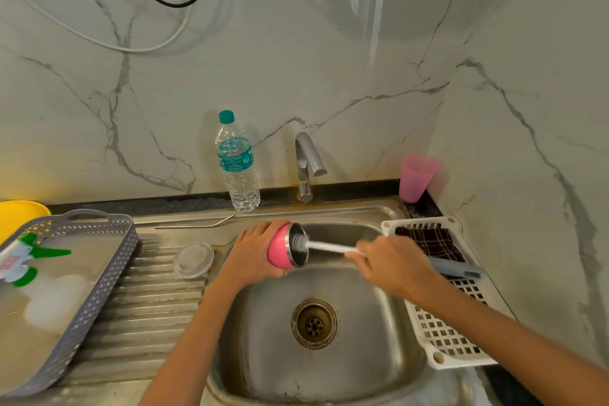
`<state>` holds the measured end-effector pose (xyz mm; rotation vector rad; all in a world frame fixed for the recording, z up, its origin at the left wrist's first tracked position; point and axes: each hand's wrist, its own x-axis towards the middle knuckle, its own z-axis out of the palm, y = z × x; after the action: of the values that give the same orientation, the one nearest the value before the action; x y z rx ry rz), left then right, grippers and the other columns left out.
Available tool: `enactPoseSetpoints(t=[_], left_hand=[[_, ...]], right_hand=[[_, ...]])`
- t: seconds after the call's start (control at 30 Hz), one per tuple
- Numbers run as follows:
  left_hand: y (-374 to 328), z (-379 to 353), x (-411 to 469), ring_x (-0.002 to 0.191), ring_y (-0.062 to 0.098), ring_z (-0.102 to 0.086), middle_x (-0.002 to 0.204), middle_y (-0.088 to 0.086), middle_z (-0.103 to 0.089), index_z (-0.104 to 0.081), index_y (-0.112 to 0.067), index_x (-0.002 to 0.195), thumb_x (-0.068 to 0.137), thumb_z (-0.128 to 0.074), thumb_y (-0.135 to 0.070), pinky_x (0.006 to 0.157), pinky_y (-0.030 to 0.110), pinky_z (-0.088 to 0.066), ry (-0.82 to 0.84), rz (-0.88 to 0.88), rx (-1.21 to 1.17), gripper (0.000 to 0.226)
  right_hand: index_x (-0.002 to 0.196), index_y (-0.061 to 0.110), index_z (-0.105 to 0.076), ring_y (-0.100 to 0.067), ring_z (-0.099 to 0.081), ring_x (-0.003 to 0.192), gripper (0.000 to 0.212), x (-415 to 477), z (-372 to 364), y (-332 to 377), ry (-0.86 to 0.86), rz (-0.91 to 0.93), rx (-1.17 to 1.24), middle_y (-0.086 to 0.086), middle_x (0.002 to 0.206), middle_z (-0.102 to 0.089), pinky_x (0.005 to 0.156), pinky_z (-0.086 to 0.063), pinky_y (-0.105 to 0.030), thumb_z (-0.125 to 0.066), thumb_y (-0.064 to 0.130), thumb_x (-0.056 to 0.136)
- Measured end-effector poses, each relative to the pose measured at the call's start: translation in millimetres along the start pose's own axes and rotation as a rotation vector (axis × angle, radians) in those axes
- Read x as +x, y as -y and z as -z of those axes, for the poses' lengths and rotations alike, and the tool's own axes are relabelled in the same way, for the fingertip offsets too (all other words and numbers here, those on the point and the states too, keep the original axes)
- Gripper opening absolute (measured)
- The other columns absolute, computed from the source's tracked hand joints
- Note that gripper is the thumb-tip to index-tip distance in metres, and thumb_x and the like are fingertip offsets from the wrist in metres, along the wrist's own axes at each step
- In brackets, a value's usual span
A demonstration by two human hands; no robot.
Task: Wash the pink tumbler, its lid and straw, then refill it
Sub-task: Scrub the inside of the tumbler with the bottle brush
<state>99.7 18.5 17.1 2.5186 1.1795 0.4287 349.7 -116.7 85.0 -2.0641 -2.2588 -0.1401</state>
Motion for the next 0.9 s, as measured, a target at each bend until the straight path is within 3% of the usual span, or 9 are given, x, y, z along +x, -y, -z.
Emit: enactPoseSetpoints(t=[0.1, 0.23, 0.37, 0.5, 0.63, 0.73, 0.83, 0.9], left_hand=[[-3, 4, -1, 0.120, 0.010, -0.044, 0.139, -0.005, -0.046, -0.031, -0.030, 0.146, 0.060, -0.085, -0.039, 0.106, 0.037, -0.040, 0.021, 0.008, -0.051, 0.101], [-4, 10, 5, 0.126, 0.016, -0.045, 0.141, -0.005, -0.047, -0.033, -0.033, 0.144, 0.060, -0.083, -0.044, 0.110, 0.039, -0.035, 0.019, -0.053, 0.030, 0.098], [-4, 9, 3, 0.125, 0.015, -0.046, 0.140, -0.005, -0.047, -0.032, -0.034, 0.144, 0.060, -0.083, -0.044, 0.108, 0.041, -0.039, 0.021, -0.039, -0.007, 0.098], [-7, 10, 4, 0.125, 0.015, -0.045, 0.139, -0.006, -0.047, -0.033, -0.035, 0.144, 0.060, -0.081, -0.044, 0.108, 0.037, -0.035, 0.013, -0.079, 0.040, 0.097], [-12, 5, 4, 0.126, 0.017, -0.044, 0.140, -0.005, -0.046, -0.034, -0.033, 0.144, 0.060, -0.083, -0.043, 0.109, 0.039, -0.036, 0.035, -0.076, 0.043, 0.098], [-12, 4, 0, 0.128, 0.017, -0.043, 0.140, -0.005, -0.045, -0.033, -0.033, 0.145, 0.061, -0.082, -0.043, 0.109, 0.039, -0.034, 0.049, -0.077, 0.061, 0.098], [-10, 10, 5, 0.130, 0.017, -0.041, 0.143, -0.005, -0.044, -0.031, -0.033, 0.147, 0.063, -0.081, -0.045, 0.112, 0.040, -0.033, 0.043, -0.093, 0.111, 0.099], [-8, 10, 7, 0.130, 0.019, -0.041, 0.143, -0.004, -0.044, -0.031, -0.032, 0.147, 0.063, -0.082, -0.045, 0.111, 0.040, -0.033, 0.055, -0.077, 0.118, 0.099]], right_hand=[[0.096, 0.022, -0.062, -0.012, -0.047, 0.061, 0.048, 6, 0, -15, -0.050, -0.045, -0.073, 0.005, 0.074, -0.057, 0.055, -0.031, -0.023, -0.024, 0.051, 0.100], [0.101, 0.021, -0.059, -0.016, -0.051, 0.062, 0.045, -9, -5, 10, 0.048, 0.036, -0.028, 0.002, 0.074, -0.056, 0.051, -0.030, -0.026, -0.023, 0.047, 0.102], [0.093, 0.026, -0.057, -0.008, -0.045, 0.052, 0.041, 2, 8, 4, -0.034, 0.043, 0.007, 0.008, 0.065, -0.049, 0.049, -0.028, -0.022, -0.024, 0.050, 0.101], [0.096, 0.023, -0.062, -0.012, -0.051, 0.061, 0.048, 11, 0, -7, 0.019, -0.020, -0.042, 0.007, 0.069, -0.052, 0.056, -0.033, -0.025, -0.024, 0.052, 0.100], [0.094, 0.020, -0.058, -0.015, -0.056, 0.062, 0.045, 2, 2, 16, 0.036, 0.132, -0.023, 0.002, 0.072, -0.057, 0.053, -0.033, -0.028, -0.023, 0.047, 0.102], [0.088, 0.023, -0.059, -0.008, -0.047, 0.055, 0.047, 17, 7, -2, 0.011, 0.052, -0.039, 0.007, 0.065, -0.051, 0.053, -0.032, -0.023, -0.023, 0.051, 0.101], [0.094, 0.022, -0.064, -0.014, -0.052, 0.063, 0.049, 15, -6, -3, 0.059, -0.005, -0.031, 0.004, 0.072, -0.058, 0.058, -0.036, -0.027, -0.024, 0.051, 0.100], [0.097, 0.019, -0.064, -0.019, -0.057, 0.068, 0.049, 6, -8, 11, 0.109, 0.051, -0.006, 0.000, 0.077, -0.061, 0.059, -0.037, -0.029, -0.025, 0.048, 0.101]])
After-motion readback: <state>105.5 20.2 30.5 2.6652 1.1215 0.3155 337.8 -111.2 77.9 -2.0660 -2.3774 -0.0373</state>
